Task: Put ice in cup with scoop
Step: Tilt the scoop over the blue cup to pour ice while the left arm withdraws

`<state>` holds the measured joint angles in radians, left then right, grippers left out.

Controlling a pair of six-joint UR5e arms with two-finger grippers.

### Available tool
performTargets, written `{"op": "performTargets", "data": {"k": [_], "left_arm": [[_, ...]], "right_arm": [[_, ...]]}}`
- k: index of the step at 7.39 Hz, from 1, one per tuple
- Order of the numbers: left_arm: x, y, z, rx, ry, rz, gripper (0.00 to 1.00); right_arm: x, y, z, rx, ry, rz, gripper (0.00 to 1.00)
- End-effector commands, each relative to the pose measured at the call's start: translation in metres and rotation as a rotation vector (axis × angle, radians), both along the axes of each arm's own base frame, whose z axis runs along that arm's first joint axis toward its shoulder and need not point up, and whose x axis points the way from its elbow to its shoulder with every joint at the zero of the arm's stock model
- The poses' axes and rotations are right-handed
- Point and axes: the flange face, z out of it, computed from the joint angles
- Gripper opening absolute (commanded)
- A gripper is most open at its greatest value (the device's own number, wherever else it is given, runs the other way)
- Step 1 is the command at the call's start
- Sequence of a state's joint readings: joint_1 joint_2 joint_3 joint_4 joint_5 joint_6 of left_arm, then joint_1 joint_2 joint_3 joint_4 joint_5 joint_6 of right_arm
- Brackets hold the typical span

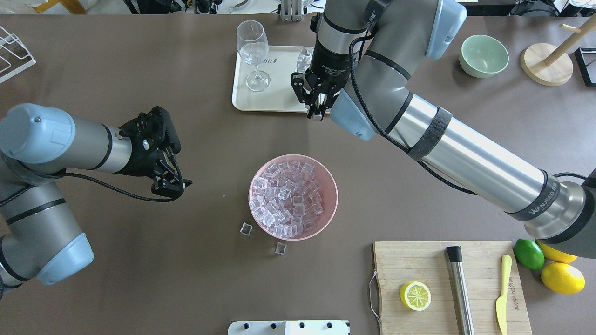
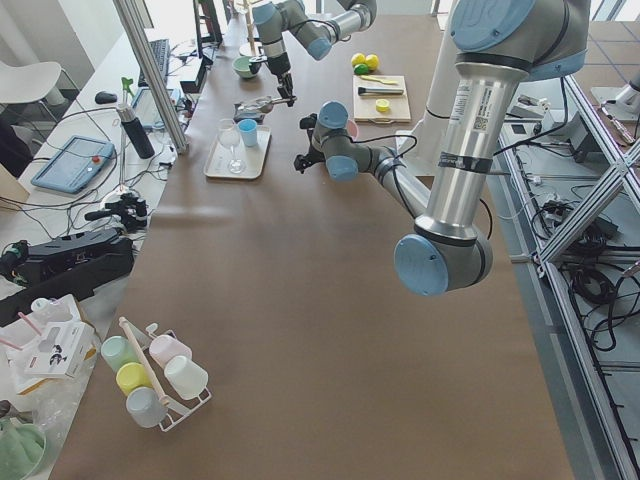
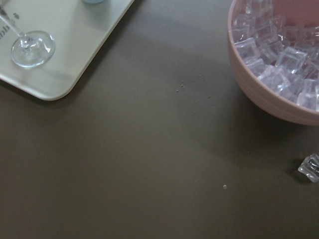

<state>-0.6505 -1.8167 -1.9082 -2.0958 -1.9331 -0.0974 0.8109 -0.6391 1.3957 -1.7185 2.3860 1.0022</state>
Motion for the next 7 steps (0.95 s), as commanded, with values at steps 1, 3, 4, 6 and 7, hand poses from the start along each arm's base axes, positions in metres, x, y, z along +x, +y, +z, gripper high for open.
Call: {"op": "performTargets", "data": {"k": [1,3,4,6,7], "left_arm": [[-0.063,-0.026,0.035,-0.13,-0.076,-0.043,0.98],[-0.131,-0.037,0.082,-0.221,-0.124,-0.13,0.98],[-0.166,-0.047,0.105,-0.303,-0.145,-0.169,0.98],[-0.238,-0.067,0.15,-0.518,-0.188,-0.26,0.98],[-0.274,-0.073,0.178,-0.64,-0.161,-0.28,0.98]], "right_arm": [[-0.005,0.004,-0.005,-0.059,-0.031,0.013,0.0],[-0.006,0.009,-0.008,-0.099,-0.067,-0.028,0.0],[-0.006,0.01,-0.008,-0.11,-0.066,-0.025,0.0],[-0.007,0.012,-0.009,-0.136,-0.079,-0.035,0.0],[-0.006,0.013,-0.009,-0.153,-0.091,-0.049,0.0]]}}
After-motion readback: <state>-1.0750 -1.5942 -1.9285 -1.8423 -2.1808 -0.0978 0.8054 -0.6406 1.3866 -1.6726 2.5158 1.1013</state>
